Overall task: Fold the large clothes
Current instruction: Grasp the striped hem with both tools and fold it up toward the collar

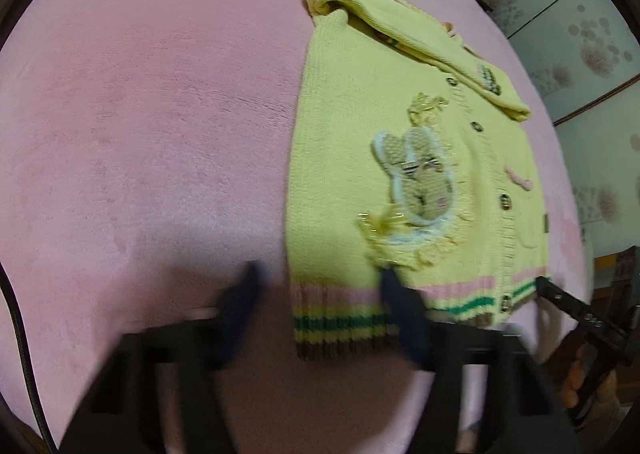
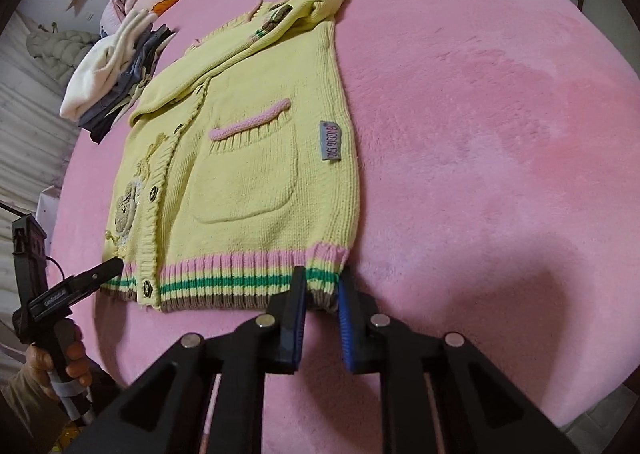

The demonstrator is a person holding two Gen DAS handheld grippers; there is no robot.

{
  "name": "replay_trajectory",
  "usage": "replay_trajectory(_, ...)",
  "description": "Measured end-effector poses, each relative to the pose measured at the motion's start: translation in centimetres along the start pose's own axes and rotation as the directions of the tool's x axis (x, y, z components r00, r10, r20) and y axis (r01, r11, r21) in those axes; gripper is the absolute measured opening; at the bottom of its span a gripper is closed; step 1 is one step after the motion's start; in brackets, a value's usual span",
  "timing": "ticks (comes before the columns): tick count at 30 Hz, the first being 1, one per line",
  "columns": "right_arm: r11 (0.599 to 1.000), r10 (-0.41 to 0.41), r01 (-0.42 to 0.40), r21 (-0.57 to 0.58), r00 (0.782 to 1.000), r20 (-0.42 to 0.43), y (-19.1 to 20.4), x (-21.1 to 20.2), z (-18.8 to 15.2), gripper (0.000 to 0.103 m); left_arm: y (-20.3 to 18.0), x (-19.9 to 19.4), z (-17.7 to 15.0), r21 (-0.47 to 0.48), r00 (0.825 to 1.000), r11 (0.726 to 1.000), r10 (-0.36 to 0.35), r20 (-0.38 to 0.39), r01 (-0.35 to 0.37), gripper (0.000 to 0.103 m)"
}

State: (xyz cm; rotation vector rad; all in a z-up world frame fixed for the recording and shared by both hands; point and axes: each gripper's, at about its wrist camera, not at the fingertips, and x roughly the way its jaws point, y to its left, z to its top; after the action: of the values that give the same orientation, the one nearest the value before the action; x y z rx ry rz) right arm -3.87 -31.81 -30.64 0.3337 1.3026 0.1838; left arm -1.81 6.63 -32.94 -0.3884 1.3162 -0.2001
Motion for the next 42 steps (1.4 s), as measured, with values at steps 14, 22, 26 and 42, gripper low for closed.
replay_trajectory(14, 0.994, 0.111, -0.112, -0.001, 0.987, 0.118, 1.7, -8.3, 6.8, 0.008, -2.9, -8.3, 5.4, -0.126, 0.983, 0.983, -0.112, 0.145, 0.131, 0.006)
replay_trajectory(22, 0.975, 0.193, -0.212, 0.07, 0.958, 0.213, 2.0, -8.8, 17.8, 0.008, -4.0, -9.2, 15.9, -0.205, 0.95, 0.962, -0.113, 0.29, 0.177, 0.006)
replay_trajectory(26, 0.971, 0.197, -0.22, 0.089, 0.957, 0.211, 1.8, -5.5, 23.5, 0.008, -3.9, -5.8, 20.9, -0.226, 0.955, 0.963, -0.077, 0.286, 0.145, 0.006)
replay_trajectory(42, 0.996, 0.077, -0.08, 0.026, 0.99, 0.119, 1.4, 4.3, 30.5, 0.051, -0.3, 1.7, 25.4, -0.301, 0.969, 0.95, -0.005, 0.247, 0.082, 0.085)
